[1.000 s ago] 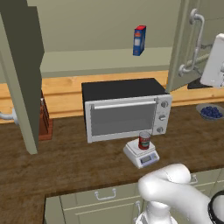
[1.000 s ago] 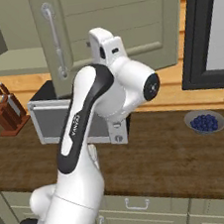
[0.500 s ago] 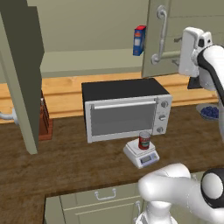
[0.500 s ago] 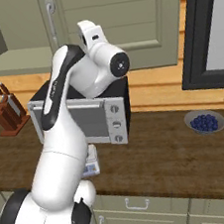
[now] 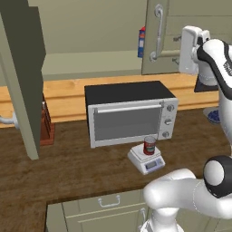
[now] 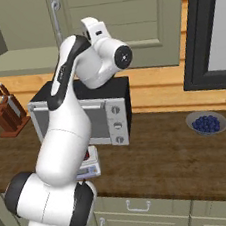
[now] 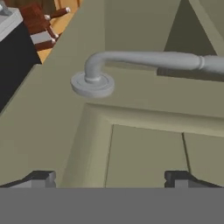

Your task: Pick the canned food and place it on the digital scale for weighing, and close the cabinet.

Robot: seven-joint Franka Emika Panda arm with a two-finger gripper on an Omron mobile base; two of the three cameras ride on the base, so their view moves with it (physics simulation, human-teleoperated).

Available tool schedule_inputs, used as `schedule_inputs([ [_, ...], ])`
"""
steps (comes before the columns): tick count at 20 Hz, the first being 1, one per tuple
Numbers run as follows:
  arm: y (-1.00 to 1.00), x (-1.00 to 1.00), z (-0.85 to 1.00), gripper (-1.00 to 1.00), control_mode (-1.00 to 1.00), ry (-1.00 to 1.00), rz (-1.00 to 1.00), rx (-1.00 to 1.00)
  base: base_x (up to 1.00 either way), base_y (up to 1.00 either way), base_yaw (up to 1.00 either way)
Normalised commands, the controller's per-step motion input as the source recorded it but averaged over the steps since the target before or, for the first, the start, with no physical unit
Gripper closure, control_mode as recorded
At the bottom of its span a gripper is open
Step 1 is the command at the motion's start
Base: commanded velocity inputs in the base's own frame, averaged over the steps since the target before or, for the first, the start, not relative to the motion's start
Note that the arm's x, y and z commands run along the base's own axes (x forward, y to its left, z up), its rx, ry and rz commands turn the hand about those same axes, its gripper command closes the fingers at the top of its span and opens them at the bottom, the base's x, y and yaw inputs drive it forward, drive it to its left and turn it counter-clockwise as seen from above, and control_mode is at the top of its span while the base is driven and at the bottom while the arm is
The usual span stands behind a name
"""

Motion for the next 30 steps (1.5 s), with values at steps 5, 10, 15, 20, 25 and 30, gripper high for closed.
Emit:
schedule_inputs([
  [5,0.35,0.3,-0.33,-1.0,-1.0,-0.23,-0.17,-0.02,0.0,0.0,0.0],
  [10,-0.08,-0.93,0.21,-1.0,-1.0,-0.05,-0.22,0.03,0.0,0.0,0.0],
  [15,-0.08,-1.0,0.36,-1.0,-1.0,0.0,-0.11,0.12,0.0,0.0,0.0],
  [20,0.06,-1.0,0.25,-1.0,-1.0,-0.19,-0.01,0.05,0.0,0.0,0.0],
  [25,0.37,-1.0,0.11,-1.0,-1.0,-0.36,0.0,0.01,0.0,0.0,0.0],
  [30,0.83,-1.0,0.0,-1.0,-1.0,-0.45,0.0,0.0,0.0,0.0,0.0],
])
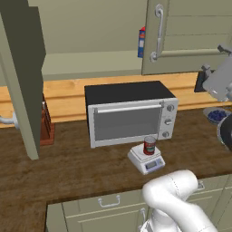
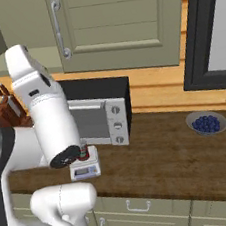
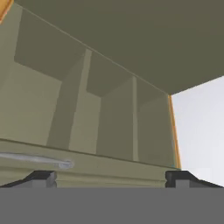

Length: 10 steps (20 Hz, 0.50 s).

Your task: Pick the canned food and place it on the digital scale for weighing, and close the cabinet.

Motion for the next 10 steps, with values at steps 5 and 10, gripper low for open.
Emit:
schedule_inputs([
  [5,0.48,-1.0,0.01,-1.0,-1.0,-0.31,0.0,0.12,0.0,0.0,0.0],
  [10,0.6,-1.0,0.0,-1.0,-1.0,-0.08,0.0,0.17,0.0,0.0,0.0],
])
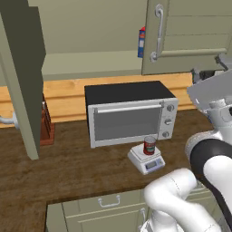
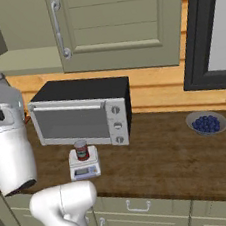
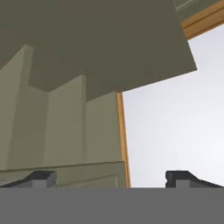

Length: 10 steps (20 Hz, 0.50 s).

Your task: Pick the canned food and place it on the digital scale for weighing, and close the cabinet.

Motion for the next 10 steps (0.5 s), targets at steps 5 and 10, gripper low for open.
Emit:
schedule_inputs([
  [5,0.64,-1.0,0.15,-1.0,-1.0,0.02,0.01,0.03,0.0,0.0,0.0],
  [10,0.07,-1.0,0.75,-1.0,-1.0,0.21,0.04,-0.01,0.0,0.0,0.0],
])
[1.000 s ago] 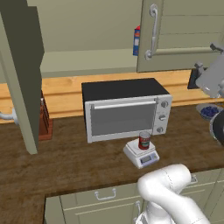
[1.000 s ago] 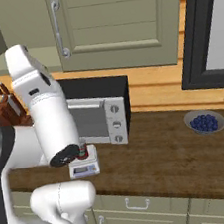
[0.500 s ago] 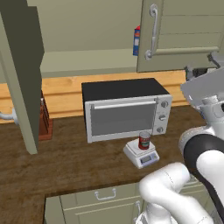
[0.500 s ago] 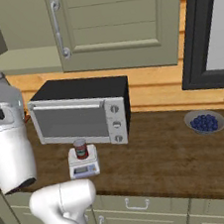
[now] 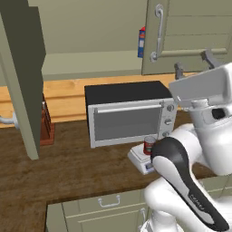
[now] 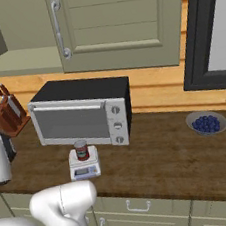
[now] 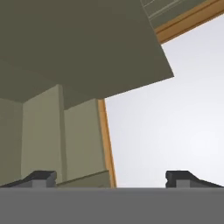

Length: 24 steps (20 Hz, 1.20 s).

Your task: Pick the canned food and place it on the digital scale for weighing, and close the cabinet.

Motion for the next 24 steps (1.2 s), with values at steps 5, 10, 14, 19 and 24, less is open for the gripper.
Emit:
schedule_inputs([
  [5,0.14,-1.0,0.53,-1.0,-1.0,0.39,0.01,-0.11,0.0,0.0,0.0],
  [10,0.76,-1.0,-0.32,-1.0,-1.0,0.37,0.0,-0.07,0.0,0.0,0.0],
  [14,1.0,-1.0,-0.74,-1.0,-1.0,0.13,-0.09,0.0,0.0,0.0,0.0],
  [19,1.0,-0.44,-0.98,-1.0,-1.0,0.0,-0.36,0.09,0.0,0.0,0.0],
  [24,1.0,0.03,-0.62,-1.0,-1.0,-0.01,-0.4,0.07,0.0,0.0,0.0],
])
